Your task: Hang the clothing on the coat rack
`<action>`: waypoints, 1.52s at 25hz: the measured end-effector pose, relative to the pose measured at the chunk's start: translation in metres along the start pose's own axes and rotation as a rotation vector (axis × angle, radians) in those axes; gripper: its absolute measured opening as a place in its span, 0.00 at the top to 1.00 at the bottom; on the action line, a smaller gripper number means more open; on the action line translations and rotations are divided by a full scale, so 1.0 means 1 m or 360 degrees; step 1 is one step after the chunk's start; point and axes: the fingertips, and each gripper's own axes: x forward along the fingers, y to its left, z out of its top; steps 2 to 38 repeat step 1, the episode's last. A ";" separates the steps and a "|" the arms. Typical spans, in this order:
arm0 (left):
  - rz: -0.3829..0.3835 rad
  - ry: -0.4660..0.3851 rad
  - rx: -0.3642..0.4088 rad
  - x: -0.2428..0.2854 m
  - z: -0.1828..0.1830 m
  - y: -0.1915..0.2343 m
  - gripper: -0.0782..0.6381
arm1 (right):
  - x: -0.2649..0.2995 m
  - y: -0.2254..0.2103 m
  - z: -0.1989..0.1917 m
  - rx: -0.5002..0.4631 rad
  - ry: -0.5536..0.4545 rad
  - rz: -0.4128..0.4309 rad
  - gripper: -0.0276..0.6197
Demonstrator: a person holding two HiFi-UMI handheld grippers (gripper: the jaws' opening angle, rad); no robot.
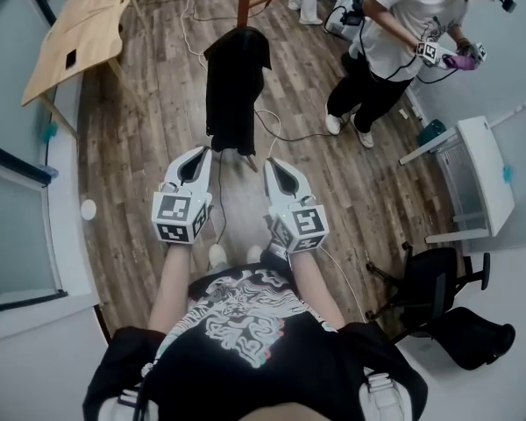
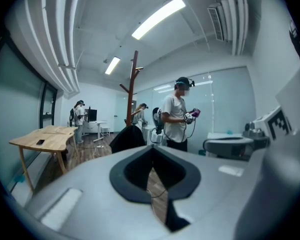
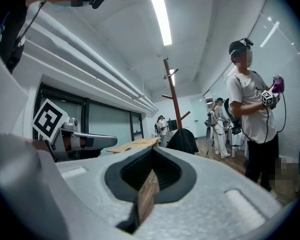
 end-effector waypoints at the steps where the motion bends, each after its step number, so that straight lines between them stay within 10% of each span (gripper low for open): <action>1: -0.0005 0.0002 0.0001 0.001 0.000 0.001 0.91 | 0.001 0.000 0.001 0.0002 -0.0001 -0.0002 0.96; 38: -0.0005 0.0002 0.0001 0.001 0.000 0.001 0.91 | 0.001 0.000 0.001 0.0002 -0.0001 -0.0002 0.96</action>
